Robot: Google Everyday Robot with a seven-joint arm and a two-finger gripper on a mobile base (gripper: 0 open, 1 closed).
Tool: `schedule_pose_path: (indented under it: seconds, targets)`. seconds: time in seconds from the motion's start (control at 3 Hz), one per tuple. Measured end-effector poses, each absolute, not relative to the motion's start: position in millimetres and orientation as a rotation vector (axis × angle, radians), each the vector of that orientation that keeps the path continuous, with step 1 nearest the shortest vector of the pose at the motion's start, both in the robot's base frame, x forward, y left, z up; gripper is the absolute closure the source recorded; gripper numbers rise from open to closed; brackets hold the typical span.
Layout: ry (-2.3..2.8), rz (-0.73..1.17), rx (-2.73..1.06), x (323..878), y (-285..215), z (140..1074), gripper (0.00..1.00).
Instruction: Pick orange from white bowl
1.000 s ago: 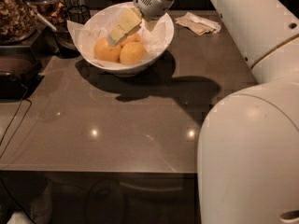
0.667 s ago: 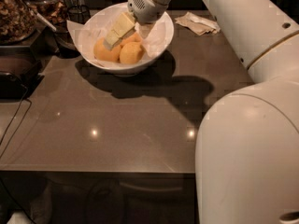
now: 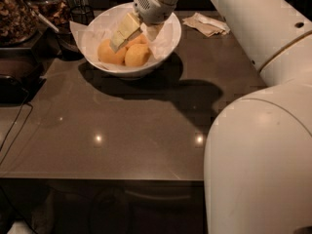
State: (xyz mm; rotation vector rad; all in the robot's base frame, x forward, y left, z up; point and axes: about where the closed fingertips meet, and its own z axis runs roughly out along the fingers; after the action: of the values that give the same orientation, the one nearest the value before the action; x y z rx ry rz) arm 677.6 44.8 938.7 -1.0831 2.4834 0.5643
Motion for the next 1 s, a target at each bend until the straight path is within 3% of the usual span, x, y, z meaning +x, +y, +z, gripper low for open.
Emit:
schedule_pose_path:
  seconds: [0.33,1.0]
  targets:
    - [2.501,0.526,-1.054,681.7,36.8,937.3,0.27]
    - [2.524,0.452,-1.058,690.9,31.4,929.8,0.29]
